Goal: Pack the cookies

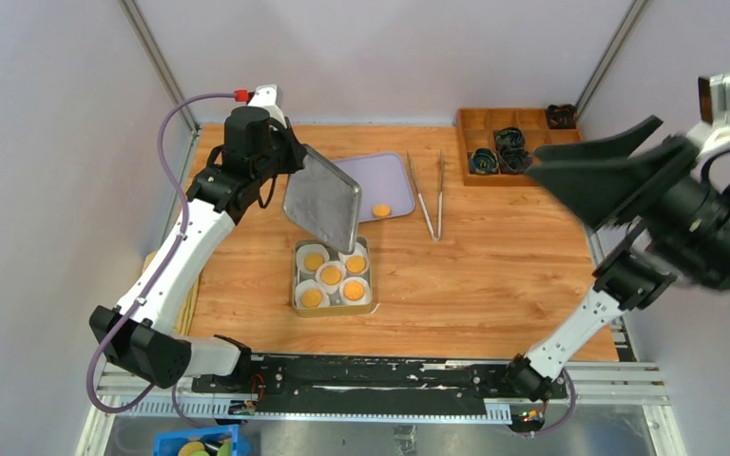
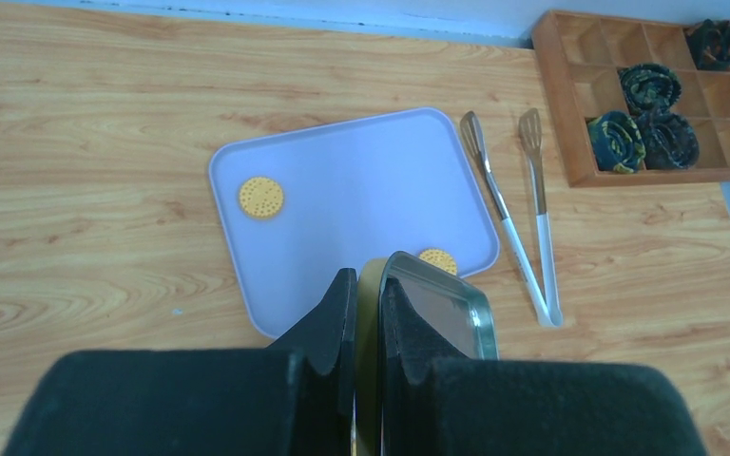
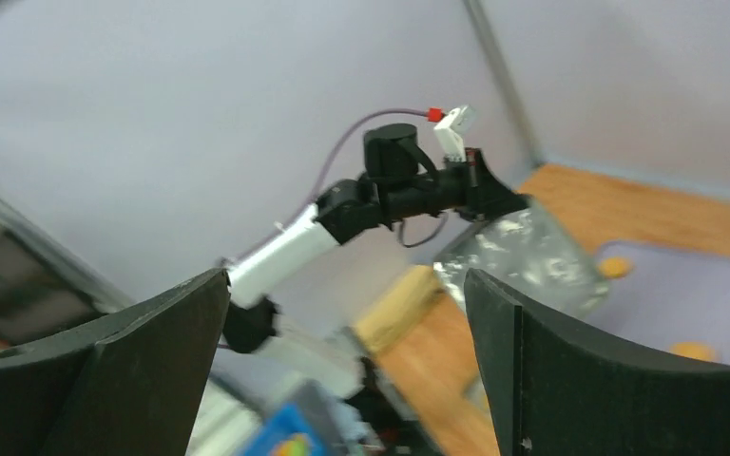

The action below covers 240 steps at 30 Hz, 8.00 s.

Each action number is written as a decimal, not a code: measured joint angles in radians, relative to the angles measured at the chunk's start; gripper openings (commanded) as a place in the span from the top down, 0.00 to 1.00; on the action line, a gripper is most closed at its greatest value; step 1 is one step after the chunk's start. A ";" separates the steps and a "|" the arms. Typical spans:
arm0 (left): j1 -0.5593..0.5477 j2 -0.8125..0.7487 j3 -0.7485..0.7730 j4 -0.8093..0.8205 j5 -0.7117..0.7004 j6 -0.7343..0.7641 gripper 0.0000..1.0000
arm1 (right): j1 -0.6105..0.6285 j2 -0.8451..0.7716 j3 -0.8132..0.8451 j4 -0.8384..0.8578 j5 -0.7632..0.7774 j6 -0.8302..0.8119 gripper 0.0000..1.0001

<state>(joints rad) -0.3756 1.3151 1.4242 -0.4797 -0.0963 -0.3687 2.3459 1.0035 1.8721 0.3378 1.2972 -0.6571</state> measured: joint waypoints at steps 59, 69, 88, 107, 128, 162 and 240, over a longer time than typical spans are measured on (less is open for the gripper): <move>0.000 0.034 -0.013 0.008 -0.093 0.048 0.99 | 0.777 0.070 0.639 0.646 -0.445 -1.022 0.00; 0.000 0.034 0.009 -0.020 -0.113 0.050 0.99 | 0.671 0.444 0.614 0.464 -0.525 -1.038 0.00; -0.001 0.060 0.050 -0.045 -0.124 0.042 1.00 | 0.478 0.401 0.712 1.151 -0.407 -1.372 0.00; -0.002 0.075 0.063 -0.045 -0.124 0.046 1.00 | 0.456 -0.364 -0.085 0.171 0.199 0.063 0.00; -0.002 0.038 0.000 0.008 -0.117 0.047 1.00 | 0.723 -0.184 0.148 -0.185 0.231 0.420 0.00; -0.002 0.010 0.014 0.002 -0.135 0.048 1.00 | -0.858 0.731 0.119 -0.142 0.223 -0.926 0.00; -0.002 -0.164 -0.142 0.090 -0.070 0.036 0.99 | 0.056 0.349 0.196 -0.142 0.230 0.041 0.00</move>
<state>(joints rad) -0.3775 1.1507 1.2827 -0.3897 -0.1665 -0.3325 2.4023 1.3521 2.0682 0.1963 1.5272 -0.6163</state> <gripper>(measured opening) 0.102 0.997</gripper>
